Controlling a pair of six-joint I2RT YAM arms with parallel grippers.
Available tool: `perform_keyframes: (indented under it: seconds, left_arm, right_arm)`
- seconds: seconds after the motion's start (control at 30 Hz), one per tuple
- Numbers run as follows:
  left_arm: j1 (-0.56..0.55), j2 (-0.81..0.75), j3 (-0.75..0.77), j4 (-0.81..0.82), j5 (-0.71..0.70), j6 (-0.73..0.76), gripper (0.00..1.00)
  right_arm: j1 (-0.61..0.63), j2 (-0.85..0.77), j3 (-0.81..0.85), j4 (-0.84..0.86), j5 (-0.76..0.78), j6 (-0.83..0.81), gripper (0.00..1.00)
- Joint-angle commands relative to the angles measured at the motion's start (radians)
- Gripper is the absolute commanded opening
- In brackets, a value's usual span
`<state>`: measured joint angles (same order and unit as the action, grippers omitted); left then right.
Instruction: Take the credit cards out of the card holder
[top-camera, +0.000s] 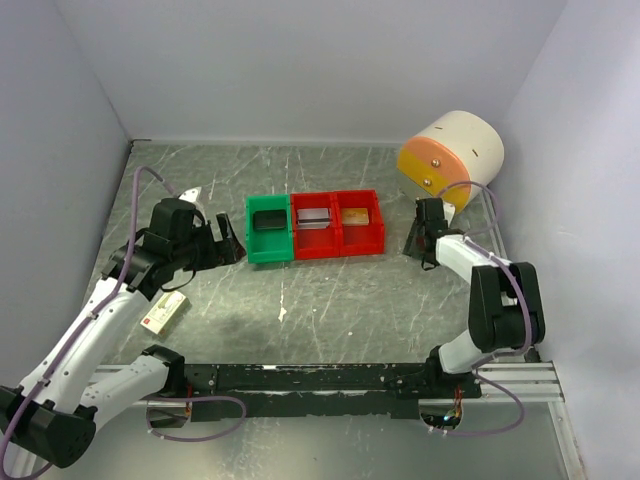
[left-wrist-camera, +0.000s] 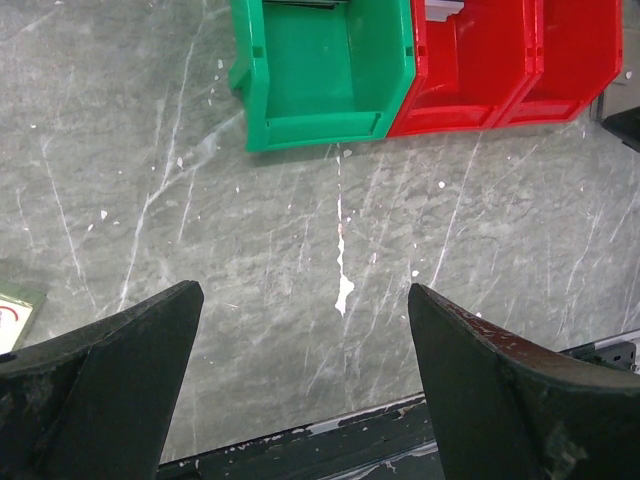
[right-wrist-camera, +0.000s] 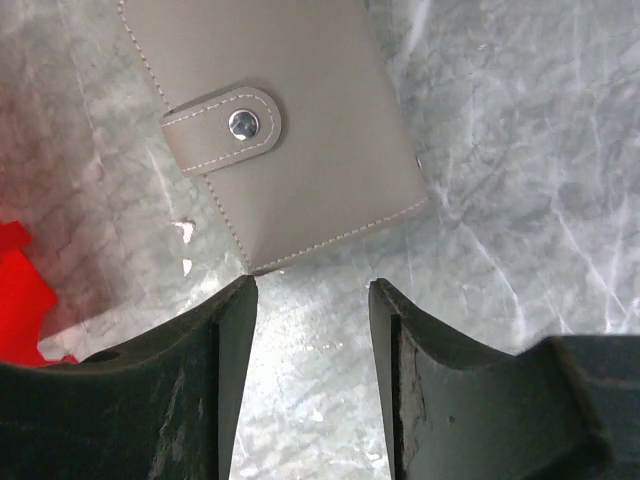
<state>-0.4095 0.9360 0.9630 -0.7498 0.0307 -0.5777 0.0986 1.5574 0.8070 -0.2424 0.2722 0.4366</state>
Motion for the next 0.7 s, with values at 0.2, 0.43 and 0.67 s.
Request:
perform_keyframes:
  seconds: [0.2,0.43,0.67]
  left_arm:
    - [-0.008,0.003,-0.001,0.032,0.037,-0.017,0.96]
    - [-0.007,-0.037,0.008,-0.016,-0.001,-0.018,0.96]
    - [-0.008,-0.042,0.003,-0.009,0.001,-0.019,0.96]
  right_arm:
    - [-0.017,0.002,0.202,-0.057,0.065,-0.05,0.57]
    - [-0.023,0.194,0.28,-0.007,0.114,-0.032,0.6]
    - [-0.022,0.2,0.186,-0.003,0.097,-0.015,0.53]
